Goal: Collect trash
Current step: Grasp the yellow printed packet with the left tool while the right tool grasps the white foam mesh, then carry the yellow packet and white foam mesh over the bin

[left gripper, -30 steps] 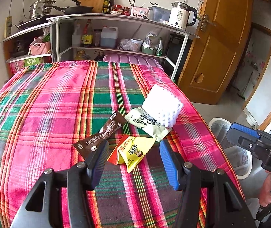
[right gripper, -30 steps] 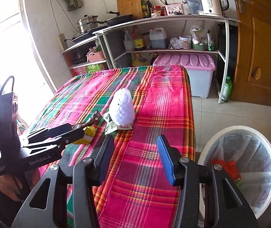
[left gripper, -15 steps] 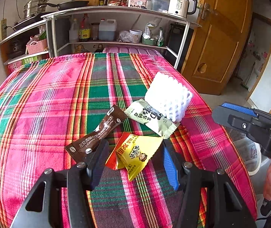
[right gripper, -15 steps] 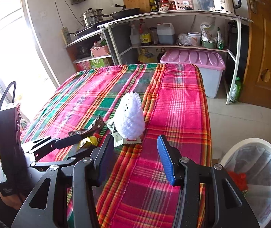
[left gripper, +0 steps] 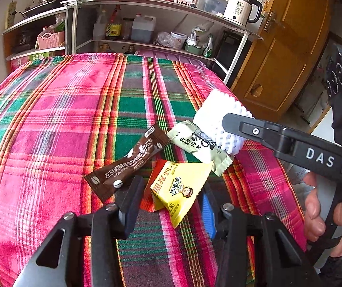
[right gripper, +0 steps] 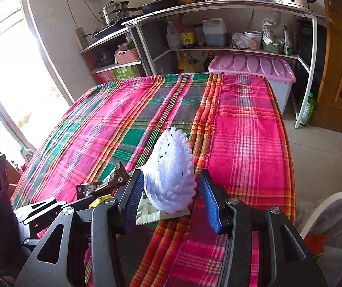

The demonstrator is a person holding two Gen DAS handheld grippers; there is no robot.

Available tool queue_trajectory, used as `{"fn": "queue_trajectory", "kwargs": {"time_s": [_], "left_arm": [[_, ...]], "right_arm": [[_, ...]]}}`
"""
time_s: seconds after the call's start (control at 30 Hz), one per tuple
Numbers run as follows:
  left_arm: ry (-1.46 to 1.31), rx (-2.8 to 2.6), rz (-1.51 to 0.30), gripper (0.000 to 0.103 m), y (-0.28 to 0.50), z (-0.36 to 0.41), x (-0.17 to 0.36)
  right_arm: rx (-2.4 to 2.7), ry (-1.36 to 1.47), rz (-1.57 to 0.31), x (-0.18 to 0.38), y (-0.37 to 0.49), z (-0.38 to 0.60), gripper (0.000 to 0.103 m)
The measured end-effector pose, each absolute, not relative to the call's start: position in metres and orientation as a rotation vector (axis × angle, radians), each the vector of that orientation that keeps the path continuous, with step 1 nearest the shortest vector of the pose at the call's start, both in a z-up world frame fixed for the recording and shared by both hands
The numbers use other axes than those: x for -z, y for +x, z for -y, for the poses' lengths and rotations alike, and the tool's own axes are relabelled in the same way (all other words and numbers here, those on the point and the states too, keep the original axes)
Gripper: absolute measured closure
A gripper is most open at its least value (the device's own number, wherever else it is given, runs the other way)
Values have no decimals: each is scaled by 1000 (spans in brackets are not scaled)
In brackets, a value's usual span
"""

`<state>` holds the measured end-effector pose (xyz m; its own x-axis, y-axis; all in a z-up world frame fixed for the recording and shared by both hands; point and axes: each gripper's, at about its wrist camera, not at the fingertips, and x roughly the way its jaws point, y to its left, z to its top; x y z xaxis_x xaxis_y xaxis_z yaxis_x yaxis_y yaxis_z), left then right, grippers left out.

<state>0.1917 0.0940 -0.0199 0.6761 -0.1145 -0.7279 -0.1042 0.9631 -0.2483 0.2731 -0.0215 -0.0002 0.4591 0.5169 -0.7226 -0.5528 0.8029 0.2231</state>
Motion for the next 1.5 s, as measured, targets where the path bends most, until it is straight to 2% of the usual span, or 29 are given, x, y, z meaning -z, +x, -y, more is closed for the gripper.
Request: {"fn": "queue_trajectory", "kwargs": {"time_s": [0.03,0.13,0.2,0.3,0.83,1.5], "left_arm": [[-282,14,-831,65,192,-94,20],[-283,16,-828,65,191,-93,19],[-289,19,-826,65,190,-94,19],[-286,18,-817,66,189,-94,18],[-250,19,-761,66,165,-77,-5],[-161,135,-710,66,156,12,-36]], "right_arm": [[-656,-47,-880,1,274,20,54],[-657,-47,-888,4,275,17,56],[-660,-42,-883,3,274,18,75],[-658,-37,-873,1,274,20,80],[-629,5,-793,-26,224,68,81],[-497,113,-751,-37,170,177,81]]}}
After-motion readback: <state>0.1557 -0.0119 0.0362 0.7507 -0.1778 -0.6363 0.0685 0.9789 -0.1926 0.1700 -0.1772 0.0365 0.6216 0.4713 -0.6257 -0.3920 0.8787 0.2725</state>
